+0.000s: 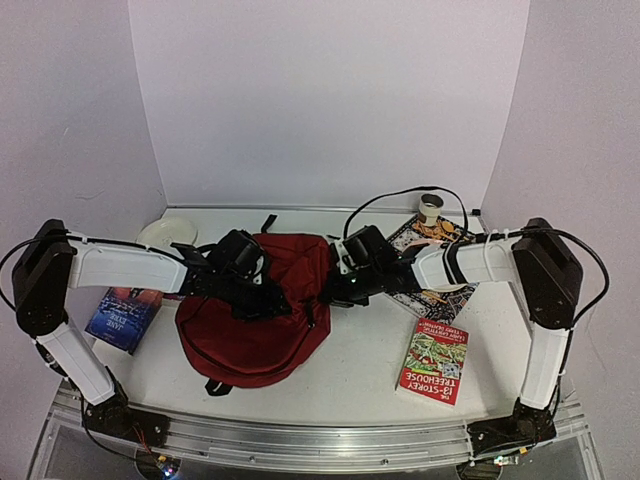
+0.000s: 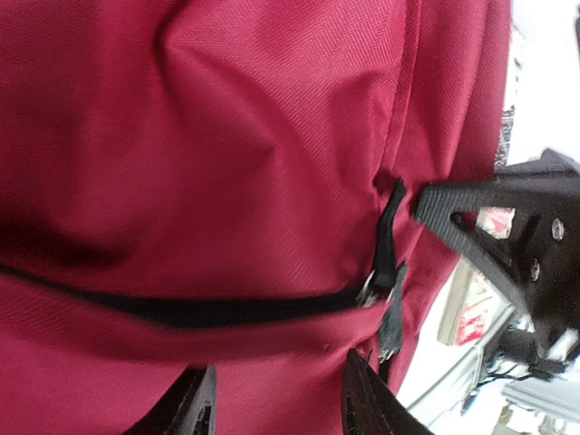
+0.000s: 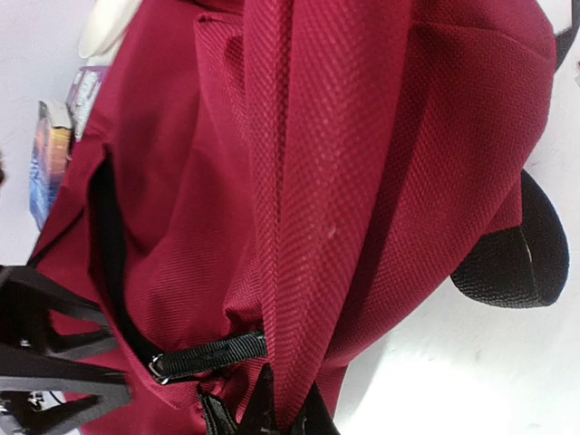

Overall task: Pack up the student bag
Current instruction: Grab the largest pocket of the student bag.

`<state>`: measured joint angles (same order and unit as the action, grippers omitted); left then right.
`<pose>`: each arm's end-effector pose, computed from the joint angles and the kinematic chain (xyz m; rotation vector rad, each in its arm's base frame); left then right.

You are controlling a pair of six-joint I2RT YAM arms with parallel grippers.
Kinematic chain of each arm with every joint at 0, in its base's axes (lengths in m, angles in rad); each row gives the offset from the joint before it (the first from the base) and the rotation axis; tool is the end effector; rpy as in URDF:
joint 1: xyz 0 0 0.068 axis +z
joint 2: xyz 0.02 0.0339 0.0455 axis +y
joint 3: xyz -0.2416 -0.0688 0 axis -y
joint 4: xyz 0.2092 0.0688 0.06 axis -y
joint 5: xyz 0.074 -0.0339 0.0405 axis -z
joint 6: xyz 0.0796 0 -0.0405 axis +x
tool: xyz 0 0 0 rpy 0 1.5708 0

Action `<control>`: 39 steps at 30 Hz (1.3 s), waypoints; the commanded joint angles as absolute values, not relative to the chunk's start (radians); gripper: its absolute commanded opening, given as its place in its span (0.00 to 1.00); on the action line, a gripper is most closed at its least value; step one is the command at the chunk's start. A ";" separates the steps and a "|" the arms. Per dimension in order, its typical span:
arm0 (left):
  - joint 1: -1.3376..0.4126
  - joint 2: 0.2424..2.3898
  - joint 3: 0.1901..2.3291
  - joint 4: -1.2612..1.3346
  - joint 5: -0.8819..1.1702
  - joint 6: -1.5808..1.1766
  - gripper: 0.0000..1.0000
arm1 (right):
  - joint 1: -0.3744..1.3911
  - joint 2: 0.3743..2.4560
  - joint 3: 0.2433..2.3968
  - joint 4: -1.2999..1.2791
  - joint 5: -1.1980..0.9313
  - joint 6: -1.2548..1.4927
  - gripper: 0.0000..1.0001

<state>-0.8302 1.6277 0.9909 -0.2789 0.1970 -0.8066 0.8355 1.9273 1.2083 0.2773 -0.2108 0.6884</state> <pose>0.2113 -0.2543 0.1580 0.1228 2.7045 -0.8539 0.2818 0.3364 0.1824 -0.3093 2.1875 1.1324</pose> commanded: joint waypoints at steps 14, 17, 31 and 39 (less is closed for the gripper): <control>-0.868 1.647 1.093 -0.228 0.336 -0.904 0.36 | 0.915 1.844 1.256 0.310 -0.091 0.740 0.00; -0.870 1.672 1.088 -0.224 0.355 -0.907 0.38 | 0.915 1.842 1.257 0.310 -0.091 0.740 0.00; -0.870 1.774 1.129 -0.199 0.379 -0.894 0.35 | 0.923 1.830 1.268 0.309 -0.103 0.742 0.00; -0.873 1.800 1.162 -0.164 0.404 -0.905 0.24 | 0.926 1.837 1.291 0.313 -0.107 0.752 0.00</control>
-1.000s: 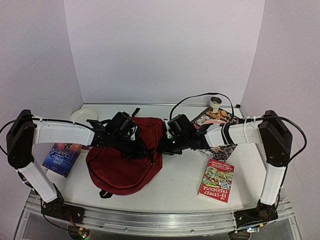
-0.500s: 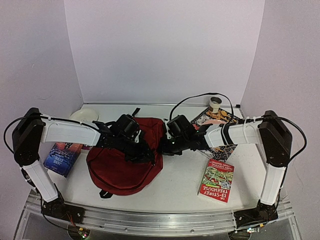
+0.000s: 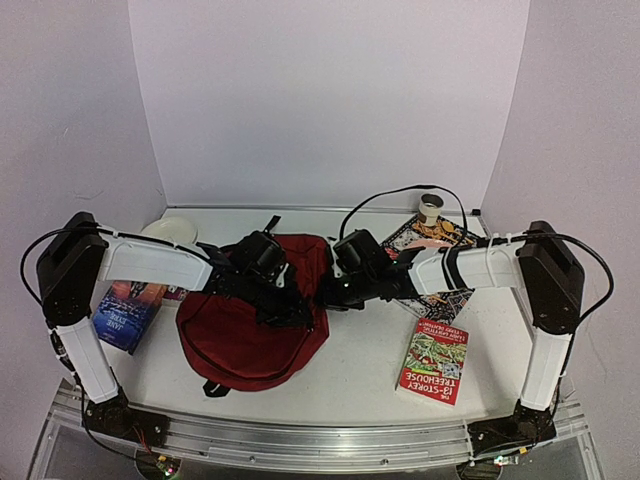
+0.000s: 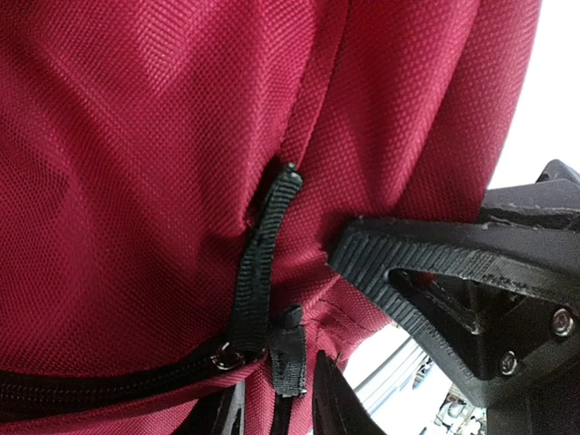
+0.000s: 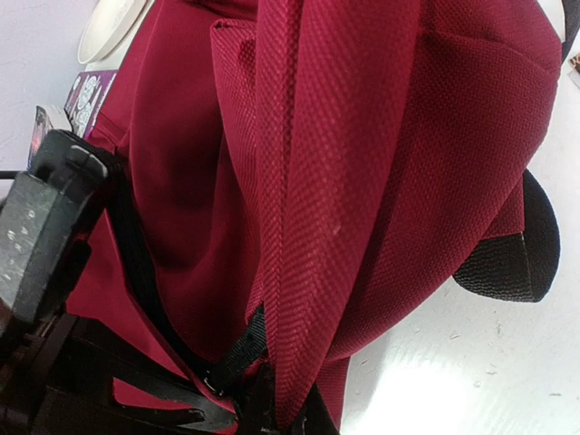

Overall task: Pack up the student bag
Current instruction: Grab the largest pocket of the student bag, then unzip the largest pocket of the student bag.

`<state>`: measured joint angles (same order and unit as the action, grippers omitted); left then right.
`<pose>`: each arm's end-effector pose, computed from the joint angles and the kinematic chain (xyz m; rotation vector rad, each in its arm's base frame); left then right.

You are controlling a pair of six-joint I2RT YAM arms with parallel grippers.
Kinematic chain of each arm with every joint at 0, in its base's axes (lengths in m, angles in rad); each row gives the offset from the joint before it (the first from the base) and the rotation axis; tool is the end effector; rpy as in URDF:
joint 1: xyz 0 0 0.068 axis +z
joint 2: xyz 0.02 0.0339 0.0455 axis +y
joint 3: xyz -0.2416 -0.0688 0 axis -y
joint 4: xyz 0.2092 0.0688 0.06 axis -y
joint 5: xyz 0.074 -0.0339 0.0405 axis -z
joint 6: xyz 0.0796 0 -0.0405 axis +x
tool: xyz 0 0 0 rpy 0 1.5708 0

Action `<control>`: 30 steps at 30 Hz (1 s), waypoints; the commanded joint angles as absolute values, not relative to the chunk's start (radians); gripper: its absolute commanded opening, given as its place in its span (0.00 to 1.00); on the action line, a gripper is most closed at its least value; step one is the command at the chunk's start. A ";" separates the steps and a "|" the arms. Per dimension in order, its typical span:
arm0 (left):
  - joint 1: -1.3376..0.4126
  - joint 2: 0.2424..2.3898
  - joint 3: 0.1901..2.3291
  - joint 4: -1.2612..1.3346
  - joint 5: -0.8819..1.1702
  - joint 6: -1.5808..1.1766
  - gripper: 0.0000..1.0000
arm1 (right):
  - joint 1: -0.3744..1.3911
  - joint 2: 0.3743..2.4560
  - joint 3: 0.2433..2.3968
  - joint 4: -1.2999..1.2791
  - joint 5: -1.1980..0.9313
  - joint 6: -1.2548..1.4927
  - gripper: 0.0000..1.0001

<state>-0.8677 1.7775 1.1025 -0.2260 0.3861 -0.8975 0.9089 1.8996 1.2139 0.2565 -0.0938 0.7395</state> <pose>0.2113 -0.2956 0.1503 0.1486 2.7999 -1.0993 0.2629 0.3495 0.1924 -0.2511 2.1769 1.1021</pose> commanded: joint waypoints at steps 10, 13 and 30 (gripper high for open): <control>-0.858 1.747 1.092 -0.207 0.282 -0.916 0.00 | 0.926 1.810 1.279 0.312 -0.060 0.744 0.00; -0.830 1.707 1.046 -0.221 0.263 -0.919 0.00 | 0.926 1.800 1.265 0.310 -0.043 0.740 0.00; -0.828 1.481 0.875 -0.223 0.330 -0.863 0.00 | 0.855 1.848 1.264 0.296 0.000 0.740 0.00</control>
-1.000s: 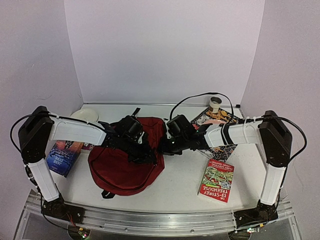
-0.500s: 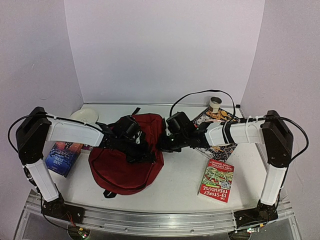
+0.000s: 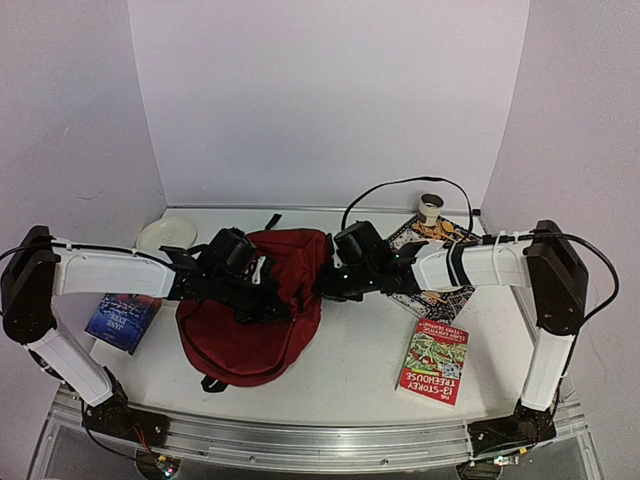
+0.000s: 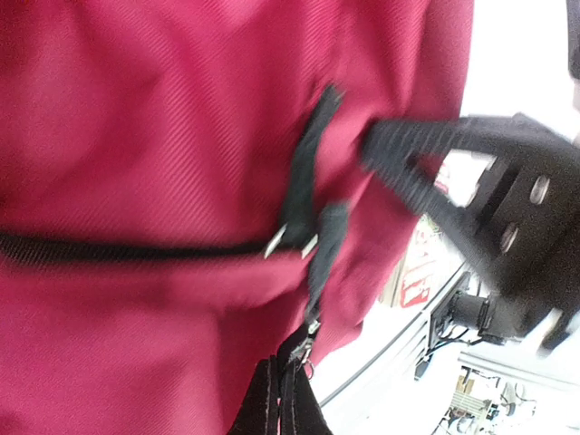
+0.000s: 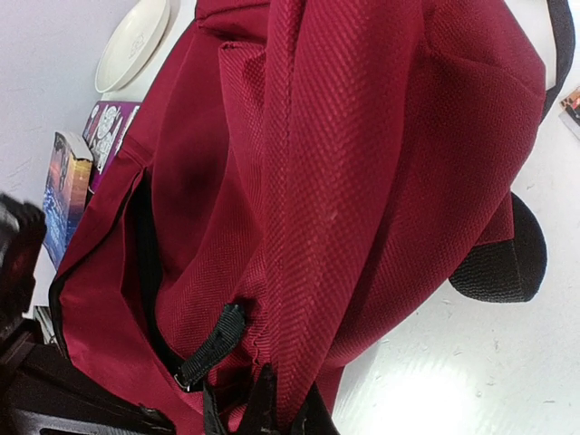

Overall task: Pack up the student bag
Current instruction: Unzip the largest pocket of the student bag, then hold the student bag at the center of the board.

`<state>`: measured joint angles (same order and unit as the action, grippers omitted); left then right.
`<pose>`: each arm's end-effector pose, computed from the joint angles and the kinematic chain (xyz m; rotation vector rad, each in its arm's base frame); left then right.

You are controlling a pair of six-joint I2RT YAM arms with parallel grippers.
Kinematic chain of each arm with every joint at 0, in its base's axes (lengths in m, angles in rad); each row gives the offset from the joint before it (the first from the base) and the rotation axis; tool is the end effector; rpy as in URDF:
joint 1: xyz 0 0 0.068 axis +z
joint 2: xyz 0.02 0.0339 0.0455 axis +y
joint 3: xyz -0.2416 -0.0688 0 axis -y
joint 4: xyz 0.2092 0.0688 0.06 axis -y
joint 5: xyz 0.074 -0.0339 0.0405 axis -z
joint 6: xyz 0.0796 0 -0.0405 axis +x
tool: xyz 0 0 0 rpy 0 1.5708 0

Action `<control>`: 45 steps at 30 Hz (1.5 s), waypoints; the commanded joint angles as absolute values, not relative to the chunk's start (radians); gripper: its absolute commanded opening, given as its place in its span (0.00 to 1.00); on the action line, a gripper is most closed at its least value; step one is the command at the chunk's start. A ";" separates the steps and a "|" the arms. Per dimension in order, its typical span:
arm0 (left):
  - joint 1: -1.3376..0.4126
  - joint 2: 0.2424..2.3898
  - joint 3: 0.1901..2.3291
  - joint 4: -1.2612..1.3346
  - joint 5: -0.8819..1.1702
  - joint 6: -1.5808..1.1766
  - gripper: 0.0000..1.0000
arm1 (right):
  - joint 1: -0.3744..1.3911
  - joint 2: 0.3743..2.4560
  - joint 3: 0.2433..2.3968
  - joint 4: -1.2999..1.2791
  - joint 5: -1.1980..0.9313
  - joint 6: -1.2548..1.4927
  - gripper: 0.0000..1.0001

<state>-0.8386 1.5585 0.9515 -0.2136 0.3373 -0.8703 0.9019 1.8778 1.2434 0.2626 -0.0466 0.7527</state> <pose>0.1975 -0.2591 0.1759 0.1372 2.6839 -1.0961 0.2700 0.3476 0.2124 -0.1917 2.1116 1.0999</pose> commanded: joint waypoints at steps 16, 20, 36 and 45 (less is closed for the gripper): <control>-0.828 1.248 0.675 -0.348 0.284 -0.840 0.00 | 0.721 2.006 1.430 0.265 -0.041 0.631 0.00; -0.828 1.221 0.684 -0.364 0.276 -0.828 0.00 | 0.719 2.058 1.515 0.243 -0.122 0.603 0.06; -0.832 1.474 0.933 -0.210 0.331 -0.843 0.00 | 0.752 1.813 1.230 0.317 -0.242 0.836 0.55; -0.839 1.553 0.996 -0.178 0.363 -0.852 0.00 | 0.838 1.732 1.073 0.344 -0.226 0.995 0.70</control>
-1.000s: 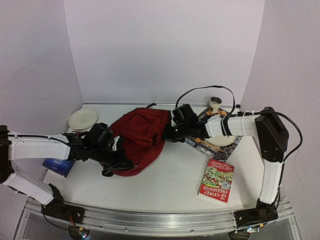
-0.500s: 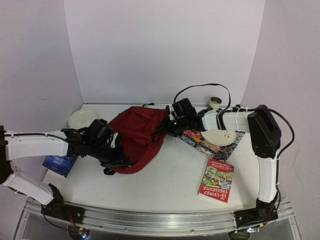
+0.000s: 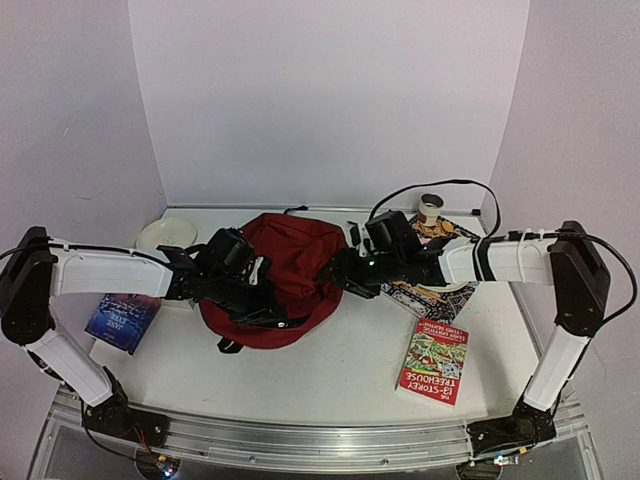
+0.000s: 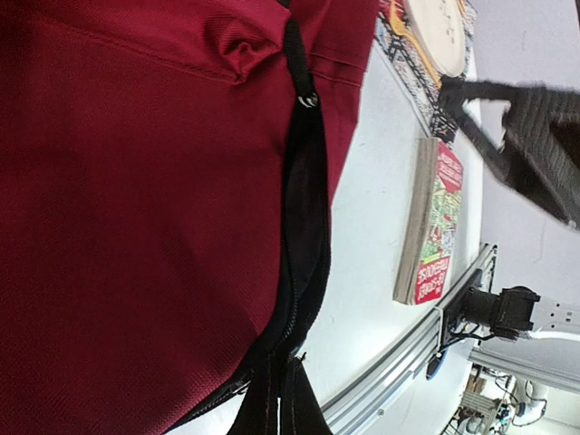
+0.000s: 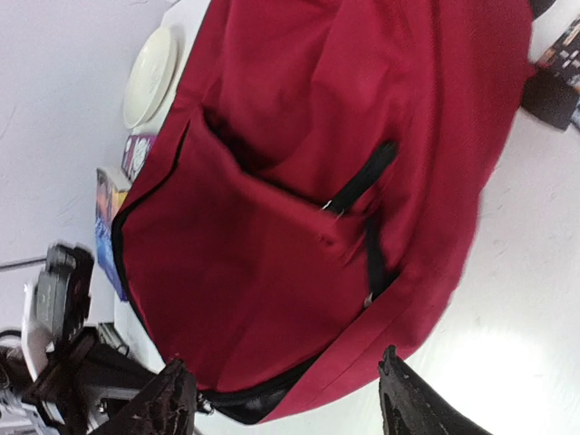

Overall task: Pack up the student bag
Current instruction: Hold the student bag at the center of the board.

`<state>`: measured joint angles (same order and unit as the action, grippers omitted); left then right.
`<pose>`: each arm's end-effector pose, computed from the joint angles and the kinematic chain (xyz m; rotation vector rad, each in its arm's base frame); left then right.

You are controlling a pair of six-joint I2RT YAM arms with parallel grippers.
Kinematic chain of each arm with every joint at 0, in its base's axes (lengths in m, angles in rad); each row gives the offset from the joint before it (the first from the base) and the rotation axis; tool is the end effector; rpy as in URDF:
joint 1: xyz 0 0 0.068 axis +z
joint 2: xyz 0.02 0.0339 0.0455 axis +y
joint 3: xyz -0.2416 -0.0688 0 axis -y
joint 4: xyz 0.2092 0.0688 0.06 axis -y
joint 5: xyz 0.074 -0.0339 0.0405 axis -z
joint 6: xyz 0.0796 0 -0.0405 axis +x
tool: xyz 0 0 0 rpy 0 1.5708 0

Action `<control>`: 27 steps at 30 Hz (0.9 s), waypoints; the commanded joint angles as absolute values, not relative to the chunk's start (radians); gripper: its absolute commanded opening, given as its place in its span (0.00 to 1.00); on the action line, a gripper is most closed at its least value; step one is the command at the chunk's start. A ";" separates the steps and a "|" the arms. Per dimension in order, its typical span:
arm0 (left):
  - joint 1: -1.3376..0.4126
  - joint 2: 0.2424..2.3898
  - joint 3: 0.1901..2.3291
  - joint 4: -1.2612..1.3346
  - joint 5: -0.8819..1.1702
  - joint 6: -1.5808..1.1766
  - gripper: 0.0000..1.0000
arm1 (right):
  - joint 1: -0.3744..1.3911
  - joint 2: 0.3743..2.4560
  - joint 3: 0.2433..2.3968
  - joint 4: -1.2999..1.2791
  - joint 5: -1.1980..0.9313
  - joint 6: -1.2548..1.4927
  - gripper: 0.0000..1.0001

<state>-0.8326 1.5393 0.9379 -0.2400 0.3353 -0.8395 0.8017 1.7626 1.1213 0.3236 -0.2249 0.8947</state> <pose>0.1948 -0.2530 0.1749 0.1646 2.6921 -1.0678 0.2749 0.3095 0.2262 -0.0745 2.1244 1.3085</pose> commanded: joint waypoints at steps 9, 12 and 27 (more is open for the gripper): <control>-0.849 1.585 1.012 -0.149 0.384 -0.864 0.00 | 0.905 1.825 1.054 0.413 -0.257 1.115 0.72; -0.853 1.587 1.009 -0.145 0.385 -0.864 0.00 | 0.916 1.859 1.082 0.419 -0.268 1.122 0.69; -0.853 1.444 0.881 -0.217 0.295 -0.835 0.00 | 0.921 1.900 1.144 0.307 -0.218 1.028 0.01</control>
<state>-0.8482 1.5428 0.9156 -0.1914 0.3459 -0.8618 0.9218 1.9324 1.1027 0.3747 -0.2475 1.0957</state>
